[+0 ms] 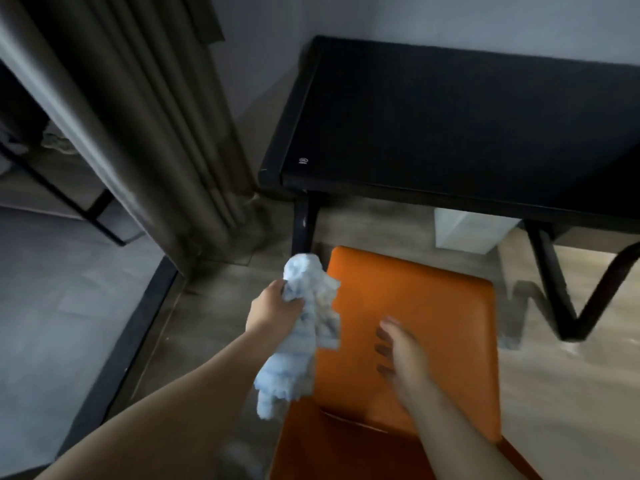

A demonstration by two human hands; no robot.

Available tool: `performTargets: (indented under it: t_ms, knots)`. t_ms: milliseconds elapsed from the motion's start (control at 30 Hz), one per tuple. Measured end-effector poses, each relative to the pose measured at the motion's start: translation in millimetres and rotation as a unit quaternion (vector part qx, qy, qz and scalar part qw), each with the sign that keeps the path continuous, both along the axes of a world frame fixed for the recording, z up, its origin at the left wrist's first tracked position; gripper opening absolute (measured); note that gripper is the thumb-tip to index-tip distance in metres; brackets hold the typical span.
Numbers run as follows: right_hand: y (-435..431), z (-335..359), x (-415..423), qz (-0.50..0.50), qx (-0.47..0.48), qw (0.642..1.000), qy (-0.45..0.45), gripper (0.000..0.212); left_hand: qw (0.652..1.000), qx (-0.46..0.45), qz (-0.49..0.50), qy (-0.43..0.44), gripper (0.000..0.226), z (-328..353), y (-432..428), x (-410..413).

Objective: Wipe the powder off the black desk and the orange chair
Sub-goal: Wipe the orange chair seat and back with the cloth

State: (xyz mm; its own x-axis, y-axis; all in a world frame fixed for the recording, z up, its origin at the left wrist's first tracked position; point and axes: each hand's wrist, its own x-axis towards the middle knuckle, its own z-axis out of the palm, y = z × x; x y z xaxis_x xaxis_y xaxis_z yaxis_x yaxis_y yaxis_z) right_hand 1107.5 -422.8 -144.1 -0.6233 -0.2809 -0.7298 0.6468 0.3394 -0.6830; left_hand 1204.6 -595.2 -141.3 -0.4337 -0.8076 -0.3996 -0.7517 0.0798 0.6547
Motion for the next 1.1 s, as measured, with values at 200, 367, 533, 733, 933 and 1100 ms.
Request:
performTargets:
  t_ms: [200, 367, 533, 733, 933, 1100]
  knots:
    - [0, -54, -37, 0.019, 0.072, 0.997, -0.019, 0.037, 0.996, -0.021, -0.034, -0.077, 0.037, -43, 1, -36]
    - [-23, -92, -63, 0.046, 0.105, 0.993, -0.020, 0.041, 0.994, -0.022, 0.000, -0.110, 0.045, -79, -33, -48]
    - [-51, -140, -83, 0.137, 0.188, 0.973, 0.004, 0.048, 0.994, 0.019, 0.009, -0.108, 0.027, -134, -66, -87]
    - [-81, -201, -95, 0.311, 0.321, 0.893, 0.057, 0.066, 0.990, 0.096, -0.051, -0.087, 0.045, -208, -78, -156]
    - [-81, -226, -80, 0.313, 0.371, 0.866, 0.118, 0.072, 0.978, 0.107, -0.179, 0.015, 0.049, -246, -105, -216]
    - [-73, -235, -80, 0.333, 0.364, 0.861, 0.122, 0.078, 0.973, 0.077, -0.217, 0.027, 0.049, -270, -103, -231]
